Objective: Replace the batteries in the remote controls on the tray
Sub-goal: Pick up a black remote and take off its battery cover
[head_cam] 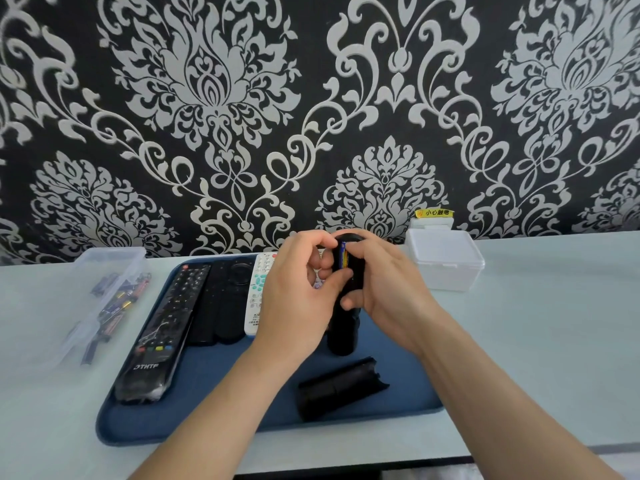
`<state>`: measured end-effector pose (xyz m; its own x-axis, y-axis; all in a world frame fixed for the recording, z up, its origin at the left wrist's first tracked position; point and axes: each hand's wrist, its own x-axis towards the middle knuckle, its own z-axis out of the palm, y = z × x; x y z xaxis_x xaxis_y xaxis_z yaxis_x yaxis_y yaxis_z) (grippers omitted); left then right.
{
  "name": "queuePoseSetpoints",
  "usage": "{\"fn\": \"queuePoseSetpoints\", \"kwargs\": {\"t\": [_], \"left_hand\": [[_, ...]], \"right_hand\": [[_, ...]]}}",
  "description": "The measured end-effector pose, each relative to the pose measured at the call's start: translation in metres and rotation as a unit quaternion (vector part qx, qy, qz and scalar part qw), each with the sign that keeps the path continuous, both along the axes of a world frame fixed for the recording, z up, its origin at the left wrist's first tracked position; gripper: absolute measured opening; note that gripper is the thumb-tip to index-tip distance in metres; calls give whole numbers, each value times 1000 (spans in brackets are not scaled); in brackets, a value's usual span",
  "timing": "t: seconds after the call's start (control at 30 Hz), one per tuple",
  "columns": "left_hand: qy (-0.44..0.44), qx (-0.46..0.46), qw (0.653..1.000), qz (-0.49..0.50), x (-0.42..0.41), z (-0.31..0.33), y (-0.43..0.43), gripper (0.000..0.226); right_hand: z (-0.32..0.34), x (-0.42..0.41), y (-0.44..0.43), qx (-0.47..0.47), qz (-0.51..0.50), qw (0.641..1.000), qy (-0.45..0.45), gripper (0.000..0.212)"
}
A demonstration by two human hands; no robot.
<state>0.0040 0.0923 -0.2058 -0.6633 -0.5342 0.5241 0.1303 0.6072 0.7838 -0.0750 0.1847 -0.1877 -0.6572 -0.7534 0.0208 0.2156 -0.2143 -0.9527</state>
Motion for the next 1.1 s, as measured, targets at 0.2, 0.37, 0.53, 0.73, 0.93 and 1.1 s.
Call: {"fn": "queuePoseSetpoints", "kwargs": {"t": [0.2, 0.37, 0.53, 0.73, 0.93, 1.1], "left_hand": [[4, -55, 998, -6, 1, 0, 2, 46], [19, -176, 984, -15, 1, 0, 0, 50], [29, -271, 962, 4, -3, -5, -8, 25], [20, 101, 995, -5, -7, 8, -1, 5], [30, 568, 819, -78, -12, 13, -13, 12], [-25, 607, 778, -162, -14, 8, -10, 19]], "right_hand": [[1, -2, 0, 20, -13, 999, -22, 28], [3, -8, 5, 13, 11, 998, -52, 30], [4, -11, 9, -9, 50, 994, -95, 34], [9, -19, 15, 21, 33, 997, -74, 34], [-5, -34, 16, 133, -59, 986, 79, 44], [-27, -44, 9, 321, -61, 902, 283, 57]]}}
